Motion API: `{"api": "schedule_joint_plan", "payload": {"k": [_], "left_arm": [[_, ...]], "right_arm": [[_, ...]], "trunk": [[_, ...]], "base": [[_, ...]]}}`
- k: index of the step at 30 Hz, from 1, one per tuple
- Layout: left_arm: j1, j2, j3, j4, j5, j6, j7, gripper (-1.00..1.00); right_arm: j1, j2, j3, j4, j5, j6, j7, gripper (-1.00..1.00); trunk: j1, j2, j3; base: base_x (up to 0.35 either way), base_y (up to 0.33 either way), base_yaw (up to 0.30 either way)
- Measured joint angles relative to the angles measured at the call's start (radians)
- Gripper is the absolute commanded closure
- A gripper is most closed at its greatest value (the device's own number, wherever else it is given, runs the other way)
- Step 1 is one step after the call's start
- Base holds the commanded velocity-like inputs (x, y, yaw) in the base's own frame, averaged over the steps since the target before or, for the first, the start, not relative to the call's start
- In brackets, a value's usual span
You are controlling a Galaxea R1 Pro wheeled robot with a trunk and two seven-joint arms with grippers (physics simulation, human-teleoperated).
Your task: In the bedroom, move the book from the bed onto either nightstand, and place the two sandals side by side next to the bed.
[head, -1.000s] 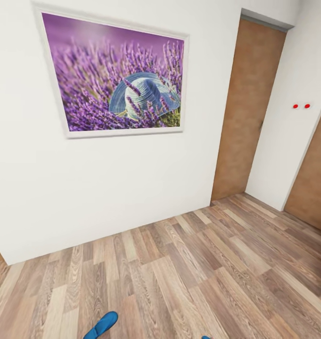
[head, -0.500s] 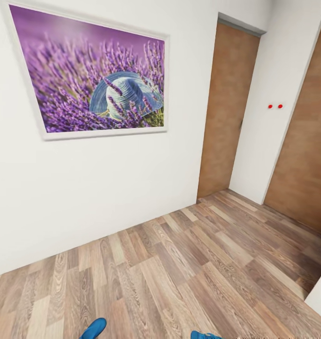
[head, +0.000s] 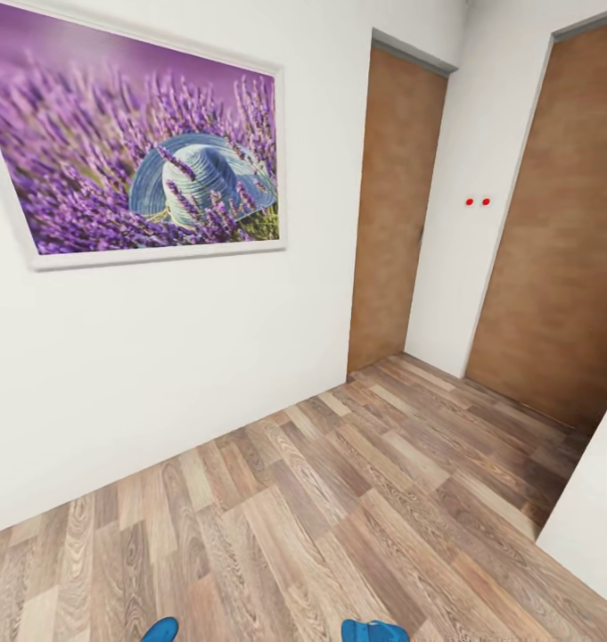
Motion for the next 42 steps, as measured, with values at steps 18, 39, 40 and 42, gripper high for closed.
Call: {"api": "schedule_joint_plan", "payload": {"k": [18,39,40,42], "left_arm": [[0.000,0.000,0.001,0.000,0.001,0.000,0.000,-1.00],[0.000,0.000,0.000,0.000,0.000,0.000,0.000,-1.00],[0.000,0.000,0.000,0.000,0.000,0.000,0.000,-1.00],[0.000,0.000,0.000,0.000,0.000,0.001,0.000,-1.00]], "right_arm": [[0.000,0.000,0.000,0.001,0.000,0.000,0.000,-1.00],[0.000,0.000,0.000,0.001,0.000,0.000,0.000,-1.00],[0.000,0.000,0.000,0.001,0.000,0.000,0.000,-1.00],[0.000,0.000,0.000,0.000,0.000,0.000,0.000,-1.00]], "trunk": [[0.000,0.000,0.000],[0.000,0.000,0.000],[0.000,0.000,0.000],[0.000,0.000,0.000]], "base": [[0.000,0.000,-0.214],[0.000,0.000,-0.275],[0.000,0.000,-0.280],[0.000,0.000,-0.280]]}}
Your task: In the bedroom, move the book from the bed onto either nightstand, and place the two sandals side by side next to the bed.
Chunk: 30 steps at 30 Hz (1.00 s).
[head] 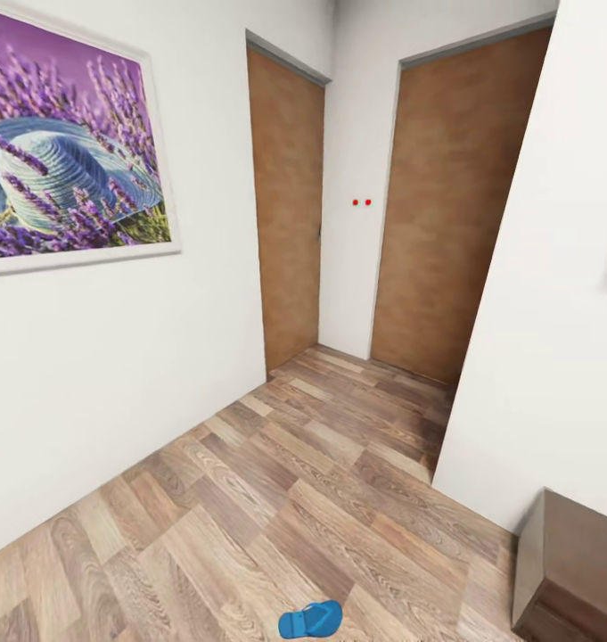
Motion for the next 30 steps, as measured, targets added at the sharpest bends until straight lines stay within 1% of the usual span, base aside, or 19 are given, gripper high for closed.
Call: {"api": "schedule_joint_plan", "payload": {"k": [14,20,30], "left_arm": [[0.000,0.000,0.000,0.000,0.000,0.001,0.000,-1.00],[0.000,0.000,0.000,0.000,0.000,0.001,0.000,-1.00],[0.000,0.000,0.000,0.000,0.000,0.001,0.000,-1.00]], "right_arm": [[0.000,0.000,0.000,-0.001,0.000,0.000,0.000,-1.00],[0.000,0.000,0.000,-0.001,0.000,0.000,0.000,-1.00],[0.000,0.000,0.000,-0.001,0.000,0.000,0.000,-1.00]], "trunk": [[0.000,0.000,0.000],[0.000,0.000,0.000],[0.000,0.000,0.000]], "base": [[0.003,0.000,-0.277],[0.061,-0.007,-0.265],[0.085,-0.077,-0.258]]}}
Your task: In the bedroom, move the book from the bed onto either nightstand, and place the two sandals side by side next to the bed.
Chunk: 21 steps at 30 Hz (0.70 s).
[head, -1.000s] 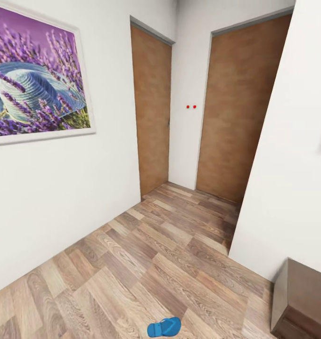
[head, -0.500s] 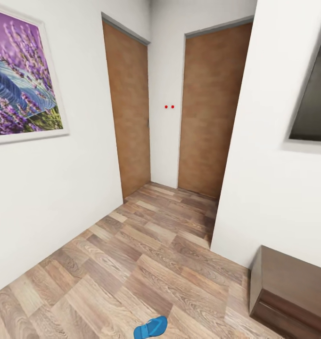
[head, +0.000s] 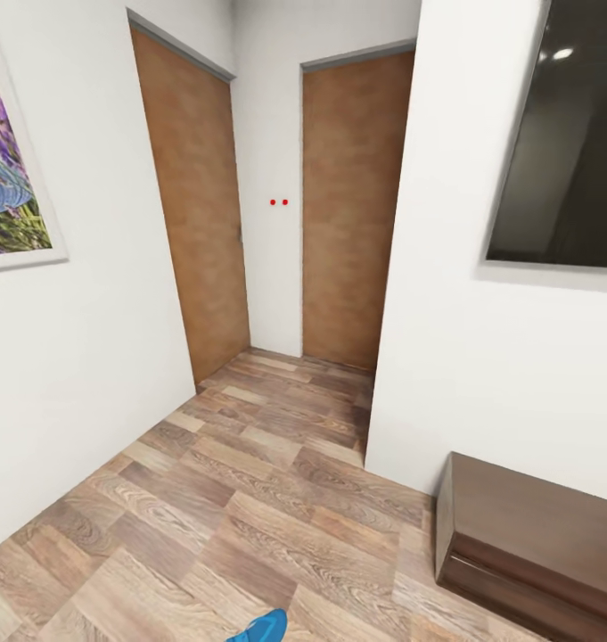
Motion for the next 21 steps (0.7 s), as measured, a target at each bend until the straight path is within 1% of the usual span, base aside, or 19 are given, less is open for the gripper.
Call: {"api": "schedule_joint_plan", "payload": {"k": [4,7,14,17,21], "left_arm": [[0.001,0.000,0.000,0.000,0.000,0.000,0.000,-1.00],[0.001,0.000,0.000,0.000,0.000,0.000,0.000,-1.00],[0.001,0.000,0.000,0.000,-0.001,0.000,0.000,-1.00],[0.000,0.000,0.000,0.000,-0.001,0.000,0.000,-1.00],[0.001,0.000,0.000,0.000,-0.001,-0.001,0.000,-1.00]], "right_arm": [[0.000,0.000,0.000,0.000,0.000,0.000,0.000,-1.00],[0.000,0.000,0.000,0.000,0.000,0.000,0.000,-1.00],[0.000,-0.001,0.000,0.001,-0.001,0.000,0.002,-1.00],[0.000,-0.001,0.000,0.001,-0.001,0.001,0.003,-1.00],[0.000,-0.001,0.001,0.002,0.000,0.001,0.003,-1.00]], "trunk": [[0.000,0.000,0.000],[0.000,0.000,0.000],[0.000,0.000,0.000],[0.000,0.000,0.000],[0.000,0.000,0.000]], "base": [[0.114,-0.109,-0.239],[0.187,-0.167,-0.130],[0.217,-0.173,-0.024],[0.167,-0.060,-0.003],[0.035,-0.011,-0.001]]}}
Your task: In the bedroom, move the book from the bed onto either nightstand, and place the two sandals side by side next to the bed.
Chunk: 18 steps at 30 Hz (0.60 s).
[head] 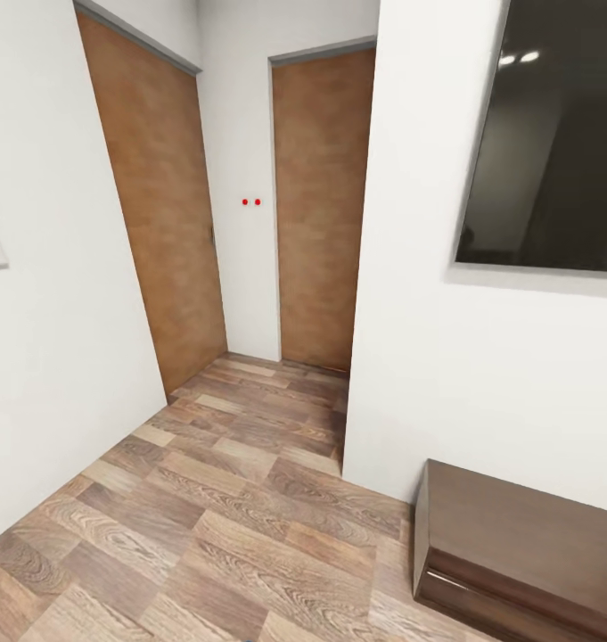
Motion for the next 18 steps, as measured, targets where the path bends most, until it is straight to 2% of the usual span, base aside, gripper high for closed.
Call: {"api": "schedule_joint_plan", "payload": {"k": [8,18], "left_arm": [[0.000,0.000,0.000,0.000,0.000,0.000,0.000,-1.00],[0.000,0.000,0.000,0.000,0.000,0.000,0.000,-1.00]], "right_arm": [[0.000,-0.001,0.000,0.001,-0.001,0.001,0.001,-1.00],[0.000,0.002,0.000,0.001,0.000,0.001,0.000,-1.00]], "trunk": [[0.000,0.000,0.000],[0.000,0.000,0.000]], "base": [[0.011,-0.003,0.000],[0.165,-0.136,0.000]]}}
